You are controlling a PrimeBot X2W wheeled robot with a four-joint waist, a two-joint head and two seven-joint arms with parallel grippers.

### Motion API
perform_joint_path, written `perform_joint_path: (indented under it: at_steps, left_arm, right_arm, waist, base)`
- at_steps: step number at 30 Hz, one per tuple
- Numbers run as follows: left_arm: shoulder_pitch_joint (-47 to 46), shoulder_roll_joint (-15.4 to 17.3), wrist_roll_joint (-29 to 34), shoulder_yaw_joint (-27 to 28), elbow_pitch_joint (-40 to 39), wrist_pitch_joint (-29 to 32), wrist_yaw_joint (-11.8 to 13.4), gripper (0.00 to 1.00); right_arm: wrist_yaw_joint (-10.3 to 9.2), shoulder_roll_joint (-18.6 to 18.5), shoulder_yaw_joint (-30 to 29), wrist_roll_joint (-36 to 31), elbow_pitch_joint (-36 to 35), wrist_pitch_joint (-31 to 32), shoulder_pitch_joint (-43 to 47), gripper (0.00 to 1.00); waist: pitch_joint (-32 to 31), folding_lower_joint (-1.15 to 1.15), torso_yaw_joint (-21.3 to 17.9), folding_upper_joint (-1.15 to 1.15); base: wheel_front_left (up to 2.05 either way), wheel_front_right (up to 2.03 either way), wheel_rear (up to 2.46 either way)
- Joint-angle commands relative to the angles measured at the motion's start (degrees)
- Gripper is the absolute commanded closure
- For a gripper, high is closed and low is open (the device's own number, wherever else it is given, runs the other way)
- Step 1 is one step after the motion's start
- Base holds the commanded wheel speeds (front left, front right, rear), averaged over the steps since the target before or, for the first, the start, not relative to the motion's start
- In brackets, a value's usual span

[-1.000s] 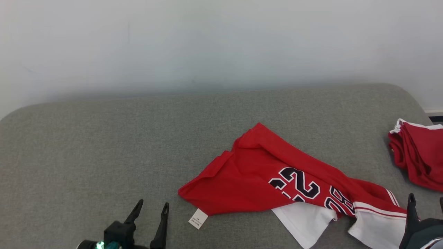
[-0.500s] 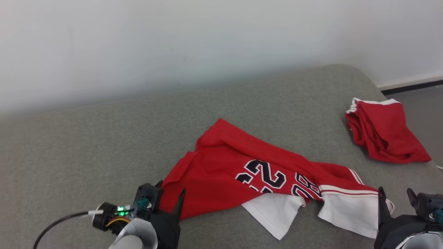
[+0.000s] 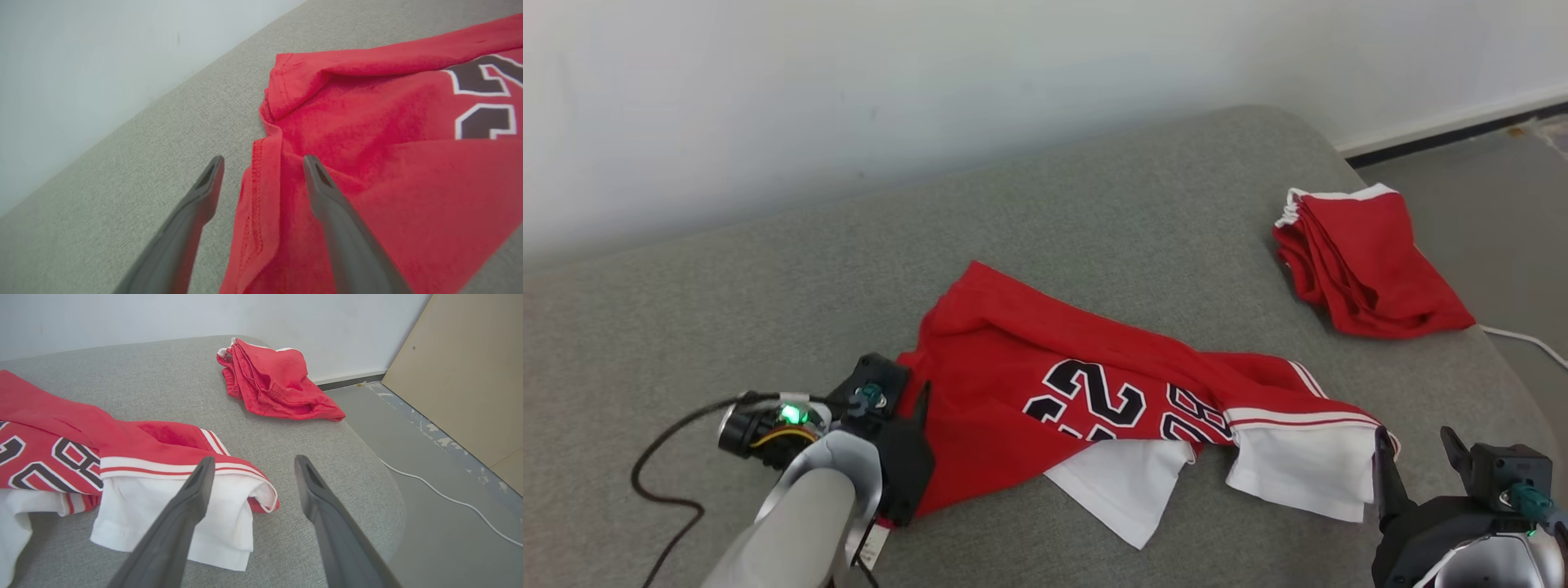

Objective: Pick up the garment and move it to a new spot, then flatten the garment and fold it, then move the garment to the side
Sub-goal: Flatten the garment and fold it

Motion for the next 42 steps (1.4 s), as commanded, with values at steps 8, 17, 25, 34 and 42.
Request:
perform_joint_path:
  at_steps: [8, 17, 25, 34, 42]
  left_arm:
    - [-5.35, -0.44, 0.15, -0.5, 5.91, 1.49, 0.61, 0.0]
    - [-7.79, -0.56, -2.19, 0.88, 9.34, 1.33, 0.5, 0.66]
    - [-8.9, -1.19, -3.48, 1.15, 10.69, -0.03, 0.85, 0.29]
    - [-8.72, -2.07, -5.79, 1.77, 11.91, -0.59, -1.15, 1.0]
    - [-5.01, -5.16, -25.8, 15.1, 7.92, -1.82, -4.65, 1.0]
  right_arm:
    - [-0.14, 0.02, 0.93, 0.96, 1.17, -1.37, -1.19, 0.0]
    - [-0.14, 0.04, -0.02, 1.46, 2.22, -2.22, -1.28, 0.0]
    - [-0.14, 0.03, 0.12, 1.31, 2.99, -2.2, -1.57, 0.0]
    - [-0.14, 0.02, 0.48, 1.19, 2.92, -1.96, -1.69, 0.0]
    - [-0.15, 0.01, -0.72, 0.82, 2.54, -1.47, -0.64, 0.0]
  waist:
    - [2.89, -0.01, -3.32, 0.0]
    - [3.22, -0.01, -3.18, 0.0]
    - [2.87, -0.01, -1.64, 0.0]
    - [2.67, -0.01, -0.59, 0.0]
    - [1.06, -0.01, 2.31, 0.0]
  base:
    - [0.0, 0.0, 0.0]
    - [0.0, 0.0, 0.0]
    - [0.0, 0.0, 0.0]
    - [0.0, 0.0, 0.0]
    - [0.0, 0.0, 0.0]
